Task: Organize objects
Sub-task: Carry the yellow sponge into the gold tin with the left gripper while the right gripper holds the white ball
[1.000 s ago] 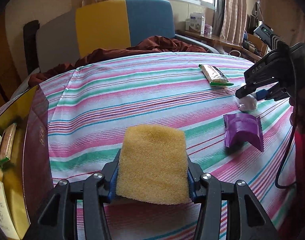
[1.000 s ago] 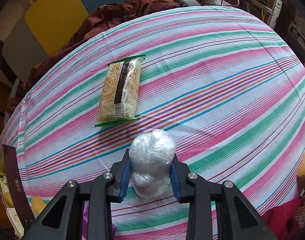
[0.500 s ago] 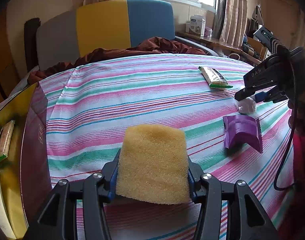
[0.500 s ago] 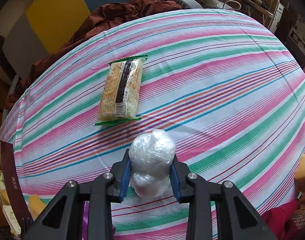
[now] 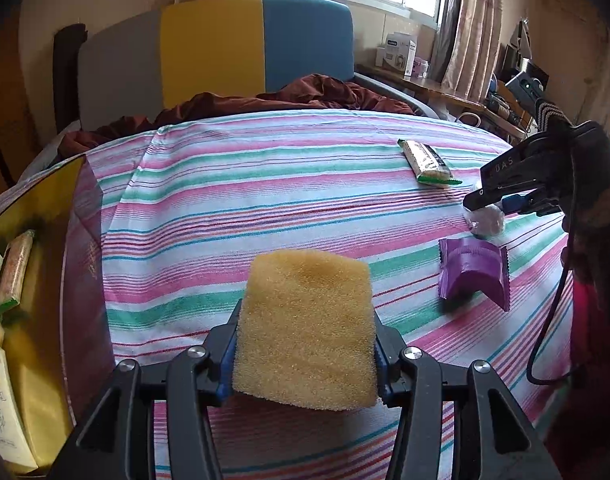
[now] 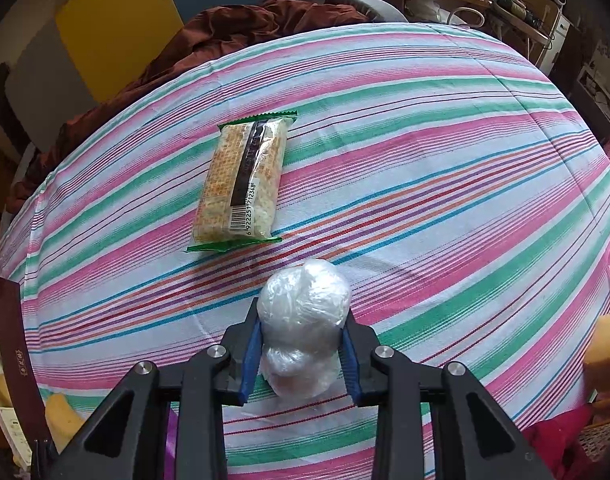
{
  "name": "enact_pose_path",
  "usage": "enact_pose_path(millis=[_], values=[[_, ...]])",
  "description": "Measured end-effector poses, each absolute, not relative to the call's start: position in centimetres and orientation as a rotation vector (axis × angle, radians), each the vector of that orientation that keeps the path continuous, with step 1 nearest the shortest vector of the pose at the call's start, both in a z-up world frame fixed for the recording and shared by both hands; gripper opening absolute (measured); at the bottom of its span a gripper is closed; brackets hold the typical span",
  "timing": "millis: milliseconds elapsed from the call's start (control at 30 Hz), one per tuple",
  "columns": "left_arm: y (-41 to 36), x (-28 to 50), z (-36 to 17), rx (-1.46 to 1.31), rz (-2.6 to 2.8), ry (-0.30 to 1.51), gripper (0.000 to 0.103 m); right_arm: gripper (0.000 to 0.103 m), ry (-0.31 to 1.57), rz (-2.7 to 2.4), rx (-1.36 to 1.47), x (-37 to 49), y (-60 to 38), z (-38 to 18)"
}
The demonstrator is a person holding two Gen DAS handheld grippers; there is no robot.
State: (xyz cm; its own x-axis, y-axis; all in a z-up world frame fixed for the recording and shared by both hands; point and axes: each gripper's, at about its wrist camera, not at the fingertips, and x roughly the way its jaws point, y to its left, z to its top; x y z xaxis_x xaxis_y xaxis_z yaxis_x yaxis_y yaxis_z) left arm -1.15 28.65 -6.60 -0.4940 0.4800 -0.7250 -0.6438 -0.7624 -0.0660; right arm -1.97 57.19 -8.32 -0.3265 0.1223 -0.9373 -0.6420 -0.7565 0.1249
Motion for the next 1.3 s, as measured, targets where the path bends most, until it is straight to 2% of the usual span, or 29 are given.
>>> enact_pose_path(millis=[567,767,1033,1300], values=[[23.0,0.6,-1.4,-0.975,2.222,0.154,0.053,0.032,0.613,2.117,-1.423,-1.2,56.6,-7.4],[17.6,-4.2,1.1,-1.071,2.285,-0.054,0.053,0.032,0.596,2.127,-1.419,-1.5,56.4,-7.4],[10.9,-11.8,1.4,-1.221,2.402,-0.236,0.053,0.032,0.588,2.146,-1.41,-1.6,56.3,-7.1],[9.8,-15.8,-0.2,-1.342,2.42,-0.241,0.053,0.032,0.573,2.159,-1.408,-1.5,56.0,-6.8]])
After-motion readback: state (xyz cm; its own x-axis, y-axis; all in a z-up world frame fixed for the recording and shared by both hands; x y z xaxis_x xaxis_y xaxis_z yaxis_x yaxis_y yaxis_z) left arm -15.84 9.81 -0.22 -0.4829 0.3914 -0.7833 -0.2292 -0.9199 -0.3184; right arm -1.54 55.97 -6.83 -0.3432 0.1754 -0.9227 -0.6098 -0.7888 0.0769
